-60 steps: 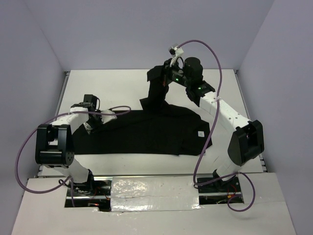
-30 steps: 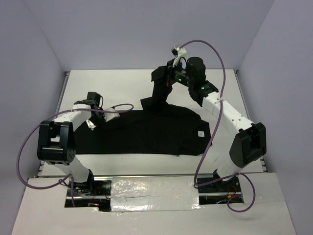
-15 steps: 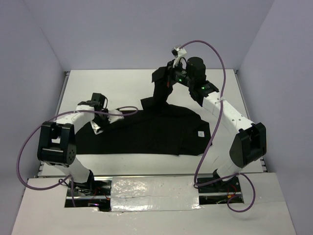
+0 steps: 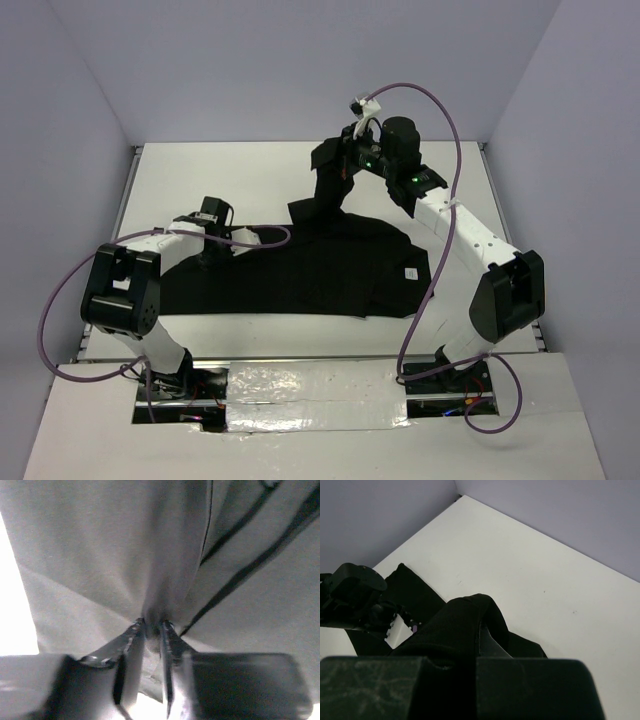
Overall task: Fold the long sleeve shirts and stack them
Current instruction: Fold the shirt
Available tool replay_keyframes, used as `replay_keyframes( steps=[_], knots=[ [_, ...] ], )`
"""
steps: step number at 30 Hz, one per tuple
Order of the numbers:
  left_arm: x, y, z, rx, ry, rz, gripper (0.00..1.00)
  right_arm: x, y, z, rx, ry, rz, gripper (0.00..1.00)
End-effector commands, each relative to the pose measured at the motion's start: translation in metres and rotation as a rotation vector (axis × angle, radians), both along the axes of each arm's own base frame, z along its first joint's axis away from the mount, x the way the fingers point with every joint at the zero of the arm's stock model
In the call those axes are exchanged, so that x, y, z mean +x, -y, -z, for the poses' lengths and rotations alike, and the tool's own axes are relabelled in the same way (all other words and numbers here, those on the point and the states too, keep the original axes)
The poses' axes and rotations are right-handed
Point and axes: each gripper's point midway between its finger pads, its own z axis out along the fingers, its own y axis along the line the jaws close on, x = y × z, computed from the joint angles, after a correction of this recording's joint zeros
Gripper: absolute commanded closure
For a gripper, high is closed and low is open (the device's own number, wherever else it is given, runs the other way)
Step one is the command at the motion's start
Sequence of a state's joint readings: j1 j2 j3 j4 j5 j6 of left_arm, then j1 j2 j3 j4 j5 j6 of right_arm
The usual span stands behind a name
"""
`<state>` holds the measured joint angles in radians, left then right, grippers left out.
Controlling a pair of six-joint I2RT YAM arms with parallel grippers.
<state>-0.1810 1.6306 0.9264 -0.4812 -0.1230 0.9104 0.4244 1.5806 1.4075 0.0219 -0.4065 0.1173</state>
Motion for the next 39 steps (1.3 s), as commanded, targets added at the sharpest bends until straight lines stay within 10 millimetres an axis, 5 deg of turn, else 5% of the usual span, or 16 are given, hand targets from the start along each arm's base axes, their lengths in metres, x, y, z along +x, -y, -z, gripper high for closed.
replay_keyframes(
  steps=[1,9,12,13,17,20,25,30,39],
  knots=[
    [0.013,-0.006,-0.008,0.03,0.047,-0.02,0.71,-0.009,0.005,-0.035,0.024,0.076,-0.006,1.0],
    [0.022,-0.011,-0.019,0.035,0.081,-0.036,0.76,-0.007,0.007,-0.034,0.018,0.078,-0.002,1.0],
    [0.025,-0.019,-0.016,0.066,0.081,-0.057,0.86,-0.006,0.009,-0.035,0.015,0.083,0.003,1.0],
    [0.027,-0.02,-0.015,0.071,0.077,-0.062,0.97,-0.005,0.01,-0.036,0.013,0.085,0.009,1.0],
    [0.04,-0.026,-0.025,0.08,0.119,-0.087,1.0,0.01,0.029,-0.043,0.023,0.084,0.067,1.0],
    [0.069,-0.029,-0.048,0.06,0.194,-0.137,1.0,0.035,0.061,-0.061,0.04,0.097,0.145,1.0],
    [0.114,-0.029,-0.079,0.047,0.264,-0.148,1.0,0.077,0.11,-0.126,0.118,0.178,0.204,1.0],
    [0.124,-0.029,-0.082,0.061,0.271,-0.114,1.0,0.081,0.118,-0.174,0.094,0.311,0.188,1.0],
    [0.13,-0.03,-0.082,0.08,0.279,-0.086,1.0,0.063,0.106,-0.181,0.012,0.366,0.071,1.0]
  ],
)
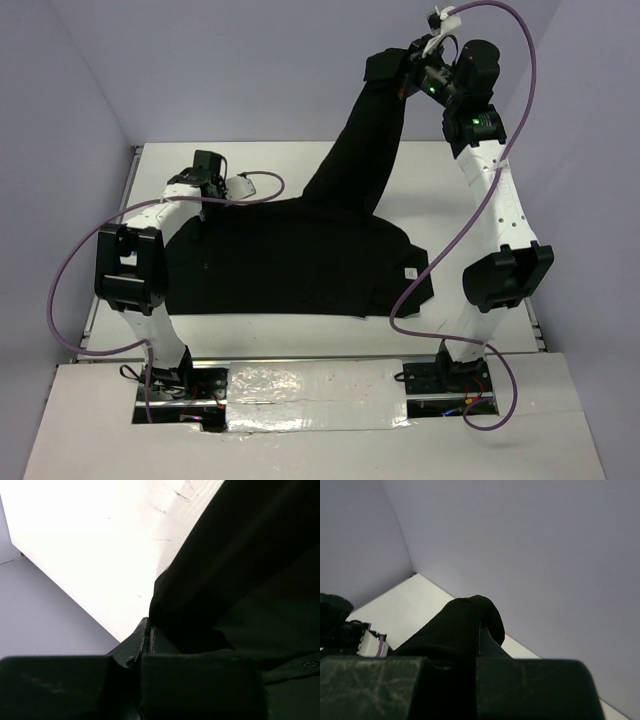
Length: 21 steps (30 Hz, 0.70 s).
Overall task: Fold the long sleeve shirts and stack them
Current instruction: Fold the shirt
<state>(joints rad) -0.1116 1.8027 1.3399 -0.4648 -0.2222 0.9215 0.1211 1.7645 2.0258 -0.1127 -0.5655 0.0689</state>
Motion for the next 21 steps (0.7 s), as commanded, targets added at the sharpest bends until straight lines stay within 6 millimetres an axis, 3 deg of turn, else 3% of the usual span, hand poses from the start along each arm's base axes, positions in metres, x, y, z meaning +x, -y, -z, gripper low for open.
replay_keyframes(
  steps=[1,3,8,9,14,18,19,21],
  knots=[
    [0.008,-0.006,-0.005,0.029,0.013,0.01,1.0,-0.017,-0.01,-0.016,-0.052,0.042,-0.072,1.0],
    [0.009,-0.009,-0.001,0.028,-0.001,0.0,0.98,-0.027,-0.015,-0.013,-0.056,0.015,-0.099,1.0],
    [0.024,-0.026,0.011,0.047,0.0,-0.063,0.8,-0.038,-0.031,0.01,-0.058,-0.008,-0.111,1.0],
    [0.033,-0.029,0.015,0.044,0.0,-0.091,0.75,-0.038,-0.033,0.019,-0.06,-0.026,-0.113,1.0],
    [0.069,-0.049,0.015,0.039,0.045,-0.189,0.69,-0.033,-0.043,0.032,-0.037,-0.079,-0.15,1.0],
    [0.08,-0.057,0.014,0.003,0.048,-0.225,0.58,-0.028,-0.048,0.039,-0.038,-0.097,-0.152,1.0],
    [0.079,-0.07,0.012,-0.015,0.037,-0.266,0.57,-0.026,-0.048,0.04,-0.035,-0.1,-0.148,1.0],
    [0.076,-0.075,0.009,-0.067,0.019,-0.297,0.54,-0.024,-0.049,0.043,-0.034,-0.109,-0.147,1.0]
  ],
)
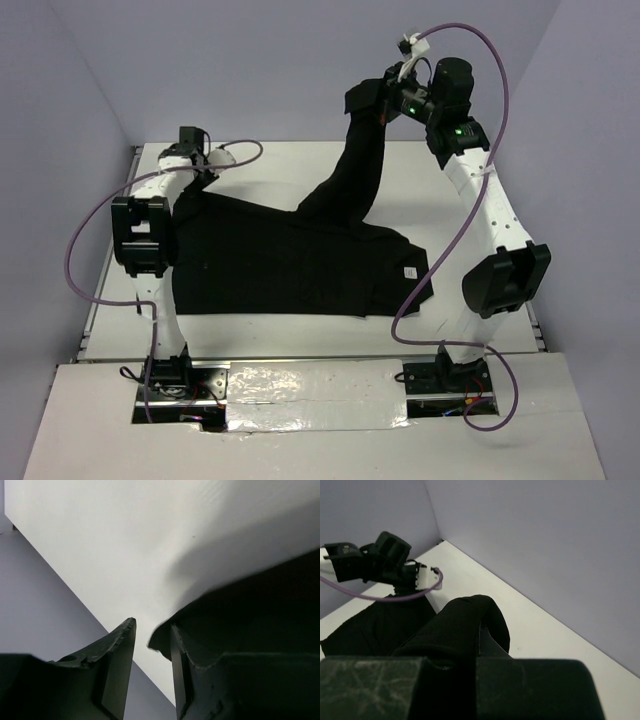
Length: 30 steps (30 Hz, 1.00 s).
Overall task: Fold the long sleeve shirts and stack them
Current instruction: Fold the shirt
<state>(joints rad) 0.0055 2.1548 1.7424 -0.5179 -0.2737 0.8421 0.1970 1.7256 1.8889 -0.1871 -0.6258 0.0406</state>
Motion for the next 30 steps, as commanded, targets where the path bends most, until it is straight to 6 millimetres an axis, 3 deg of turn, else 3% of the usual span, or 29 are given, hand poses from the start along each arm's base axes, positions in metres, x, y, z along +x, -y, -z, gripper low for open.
replay_keyframes(
  steps=[1,5,7,12,18,22,25,28,30],
  knots=[
    [-0.001,-0.004,-0.014,-0.165,-0.004,-0.057,0.53,0.001,-0.006,-0.016,0.022,0.042,-0.013,1.0],
    [-0.032,0.001,-0.021,-0.391,-0.123,-0.043,0.44,0.002,-0.008,-0.014,0.024,0.034,-0.016,1.0],
    [-0.032,-0.014,-0.021,-0.439,-0.111,-0.105,0.42,0.003,-0.009,-0.011,0.021,0.028,-0.016,1.0],
    [-0.002,-0.034,-0.014,-0.601,-0.044,-0.3,0.41,0.003,-0.017,-0.003,0.015,0.005,-0.028,1.0],
    [0.04,-0.025,-0.013,-0.723,0.107,-0.346,0.31,0.003,-0.02,0.007,0.0,-0.029,-0.018,1.0],
    [0.053,-0.015,0.009,-0.754,0.1,-0.374,0.23,0.004,-0.02,0.014,-0.017,-0.059,0.001,1.0],
    [0.056,-0.023,0.028,-0.72,0.099,-0.462,0.22,0.001,-0.019,0.013,-0.028,-0.064,0.015,1.0],
    [0.048,-0.04,0.044,-0.65,0.097,-0.591,0.24,-0.001,-0.017,0.011,-0.028,-0.063,0.035,1.0],
    [0.04,-0.035,0.055,-0.657,0.064,-0.621,0.24,-0.002,-0.019,0.007,-0.029,-0.055,0.038,1.0]
  ],
)
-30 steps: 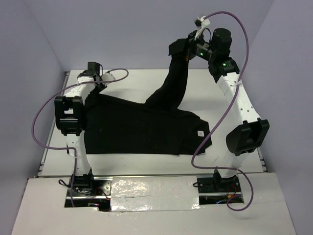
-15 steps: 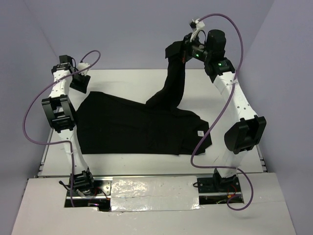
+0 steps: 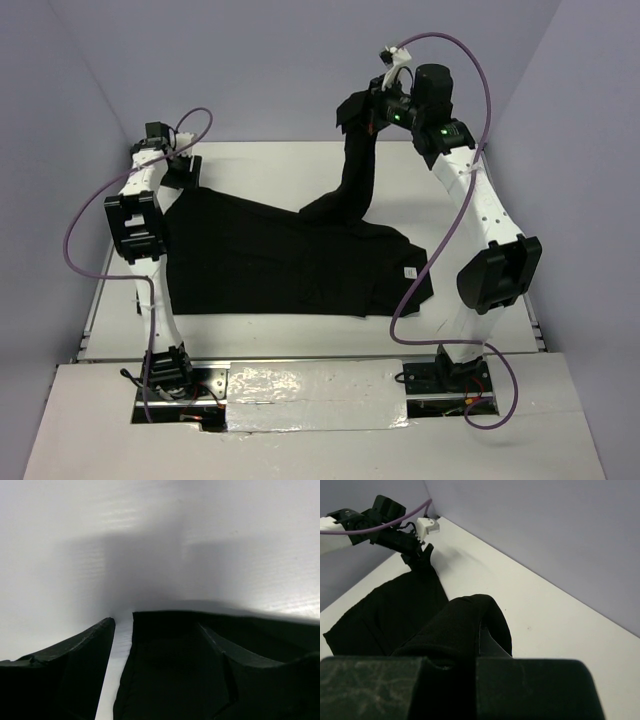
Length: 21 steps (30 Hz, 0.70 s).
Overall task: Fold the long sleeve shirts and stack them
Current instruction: Fold the shirt
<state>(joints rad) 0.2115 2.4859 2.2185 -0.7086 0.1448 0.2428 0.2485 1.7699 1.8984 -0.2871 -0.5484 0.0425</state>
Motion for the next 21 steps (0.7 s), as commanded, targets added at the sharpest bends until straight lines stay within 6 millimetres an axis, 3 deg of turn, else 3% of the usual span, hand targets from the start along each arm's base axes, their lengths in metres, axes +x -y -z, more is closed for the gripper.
replay_keyframes(
  steps=[1,6,8,9,11,12,14,18,20,21],
  knots=[
    [-0.005,-0.004,0.013,-0.005,-0.033,-0.111,0.25,-0.007,-0.002,-0.032,0.003,0.073,0.014,1.0],
    [-0.005,0.029,0.024,0.0,-0.045,-0.029,0.29,-0.007,-0.005,-0.032,-0.012,0.068,0.02,1.0],
    [-0.006,0.03,0.028,-0.009,-0.058,-0.042,0.44,-0.006,-0.003,-0.032,-0.018,0.067,0.029,1.0],
    [-0.007,0.027,0.032,-0.012,-0.07,-0.06,0.57,-0.007,-0.003,-0.033,-0.018,0.071,0.032,1.0],
    [-0.009,0.024,0.035,-0.014,-0.077,-0.064,0.69,-0.008,-0.002,-0.035,-0.02,0.079,0.038,1.0],
    [-0.01,0.023,0.037,-0.018,-0.081,-0.064,0.83,-0.008,-0.001,-0.035,-0.019,0.08,0.042,1.0],
    [-0.012,0.024,0.038,-0.033,-0.084,-0.052,1.0,-0.008,0.001,-0.033,-0.022,0.074,0.051,1.0],
    [-0.005,0.026,0.007,-0.037,0.008,0.01,1.0,0.003,0.019,-0.04,-0.023,0.084,0.105,1.0],
    [-0.006,0.026,-0.008,-0.025,0.052,0.072,1.0,0.003,0.024,-0.059,-0.015,0.107,0.106,1.0],
    [-0.001,0.025,-0.038,-0.001,0.122,0.103,1.0,0.003,0.027,-0.067,-0.039,0.142,0.101,1.0]
  ],
)
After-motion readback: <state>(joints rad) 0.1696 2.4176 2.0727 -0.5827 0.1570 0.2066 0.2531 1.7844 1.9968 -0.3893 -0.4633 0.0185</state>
